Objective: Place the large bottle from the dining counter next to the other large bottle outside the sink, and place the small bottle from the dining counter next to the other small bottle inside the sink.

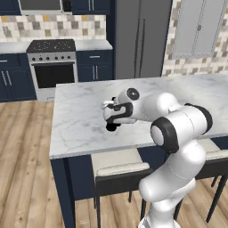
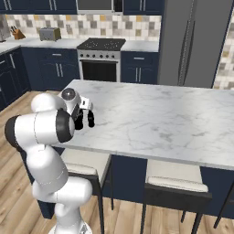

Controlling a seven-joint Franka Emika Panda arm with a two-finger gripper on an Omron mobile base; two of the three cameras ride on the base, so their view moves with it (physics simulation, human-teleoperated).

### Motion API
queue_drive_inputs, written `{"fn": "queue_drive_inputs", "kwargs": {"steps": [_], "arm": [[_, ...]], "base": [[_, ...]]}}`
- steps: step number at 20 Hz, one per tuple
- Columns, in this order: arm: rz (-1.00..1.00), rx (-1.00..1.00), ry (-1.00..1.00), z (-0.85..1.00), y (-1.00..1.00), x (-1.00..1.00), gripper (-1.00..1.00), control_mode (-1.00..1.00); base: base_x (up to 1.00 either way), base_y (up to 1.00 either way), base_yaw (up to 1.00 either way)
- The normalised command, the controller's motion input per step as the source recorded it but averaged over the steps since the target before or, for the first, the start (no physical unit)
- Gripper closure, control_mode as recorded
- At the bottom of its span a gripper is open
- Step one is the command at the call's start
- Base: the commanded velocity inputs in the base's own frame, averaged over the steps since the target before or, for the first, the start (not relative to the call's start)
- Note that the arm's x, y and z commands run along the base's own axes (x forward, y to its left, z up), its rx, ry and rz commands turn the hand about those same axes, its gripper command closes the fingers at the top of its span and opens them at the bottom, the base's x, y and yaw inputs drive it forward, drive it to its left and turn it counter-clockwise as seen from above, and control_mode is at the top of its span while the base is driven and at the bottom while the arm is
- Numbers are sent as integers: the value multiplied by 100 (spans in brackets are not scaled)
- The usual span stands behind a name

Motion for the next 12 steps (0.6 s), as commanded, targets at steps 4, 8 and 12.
{"fn": "queue_drive_inputs", "kwargs": {"steps": [4,8,12], "arm": [[0,5,0,0,0,0,100,-100],[0,3,0,0,0,0,100,100],[0,0,0,0,0,0,100,100]], "base": [[0,0,0],[-2,0,1],[-43,15,5]]}}
